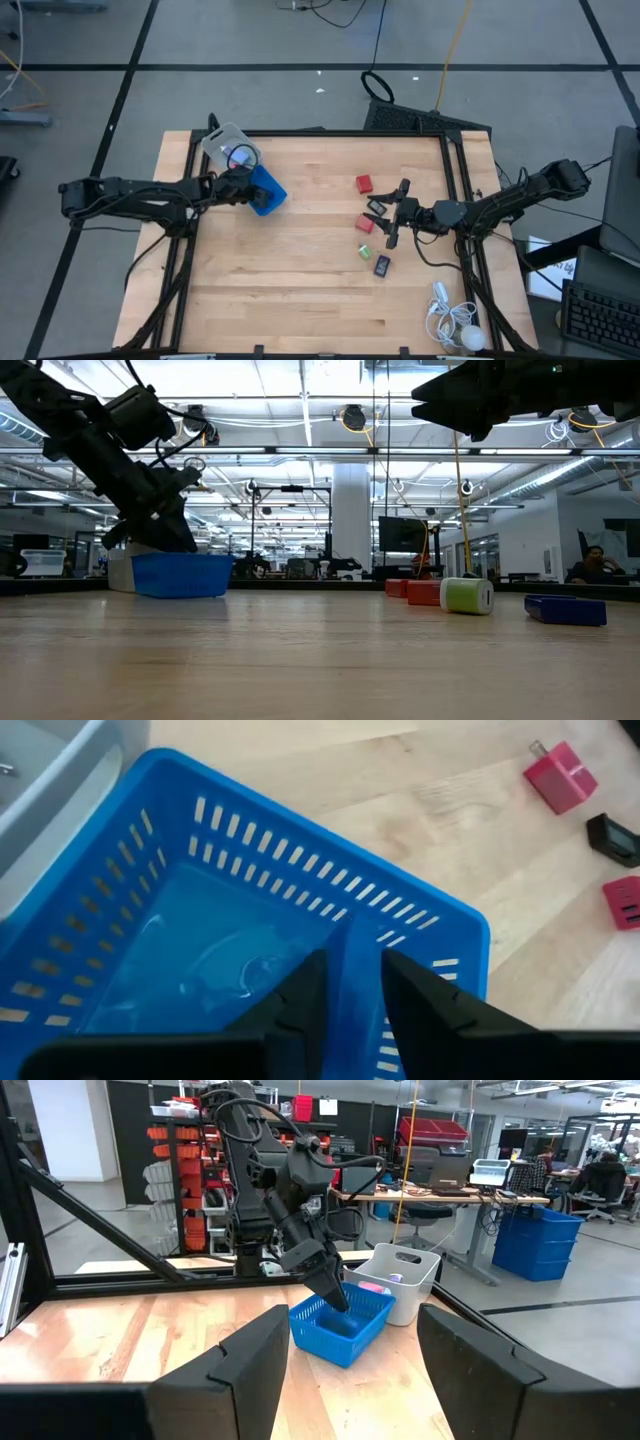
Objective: Pick & Place Office items
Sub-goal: Put the blue digital timer into the blue bin, then put the dark blue digital timer into the blue bin
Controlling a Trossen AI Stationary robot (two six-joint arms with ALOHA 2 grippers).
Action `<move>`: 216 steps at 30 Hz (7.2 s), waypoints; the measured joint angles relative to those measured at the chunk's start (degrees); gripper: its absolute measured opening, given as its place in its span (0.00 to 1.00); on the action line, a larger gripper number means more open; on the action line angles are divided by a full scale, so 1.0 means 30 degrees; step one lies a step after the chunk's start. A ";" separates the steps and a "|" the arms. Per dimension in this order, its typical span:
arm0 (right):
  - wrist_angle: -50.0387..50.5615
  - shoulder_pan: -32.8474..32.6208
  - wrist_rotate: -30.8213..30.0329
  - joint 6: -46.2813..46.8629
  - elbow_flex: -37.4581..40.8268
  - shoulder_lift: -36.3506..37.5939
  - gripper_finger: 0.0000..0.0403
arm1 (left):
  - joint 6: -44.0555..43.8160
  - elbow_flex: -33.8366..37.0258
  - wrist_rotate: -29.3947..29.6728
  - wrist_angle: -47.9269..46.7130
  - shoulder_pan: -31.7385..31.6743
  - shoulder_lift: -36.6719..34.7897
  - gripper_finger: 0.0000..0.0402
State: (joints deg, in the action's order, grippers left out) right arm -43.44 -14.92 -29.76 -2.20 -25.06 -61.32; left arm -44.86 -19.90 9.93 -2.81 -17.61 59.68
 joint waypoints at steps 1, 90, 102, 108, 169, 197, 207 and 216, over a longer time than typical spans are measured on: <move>-0.0001 0.0000 0.0000 0.0000 0.0000 0.0000 0.53 | 0.0274 0.0000 0.0000 0.0018 0.0000 0.0000 0.22; 0.0044 0.0000 -0.0066 0.0001 -0.0007 0.0000 0.53 | 0.3197 -0.0229 -0.1424 0.0082 -0.0780 0.1341 0.01; 0.0238 0.0000 -0.0073 -0.0124 -0.0007 0.0000 0.53 | 0.5153 -0.1942 -0.1142 -0.0566 0.0772 0.0350 0.01; 0.0860 0.0000 -0.0073 -0.0022 -0.0007 0.0000 0.53 | 0.7010 -0.2375 0.0285 0.0374 0.2941 -0.1662 0.01; 2.1453 -0.7233 0.4854 1.6739 -0.7186 -0.9377 0.53 | 0.9785 0.0219 0.4728 -0.0044 0.9216 -1.1271 0.04; 3.0441 -0.6453 0.6971 2.7789 -0.7110 -0.5035 0.53 | 0.9734 0.0226 0.4736 -0.0051 0.9216 -1.1271 0.06; 2.9798 -0.6382 0.6878 2.8644 -0.6276 -0.5705 0.53 | 0.9676 0.0226 0.4736 -0.0051 0.9216 -1.1271 0.06; 2.6160 -0.4912 0.7046 2.6075 -0.4009 -0.5603 0.53 | 0.9428 0.0226 0.4736 -0.0046 0.9216 -1.1271 0.06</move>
State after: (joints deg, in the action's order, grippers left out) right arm 35.04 -29.65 -8.62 76.03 -37.09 -78.13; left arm -16.58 -19.22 24.14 -2.95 10.04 25.87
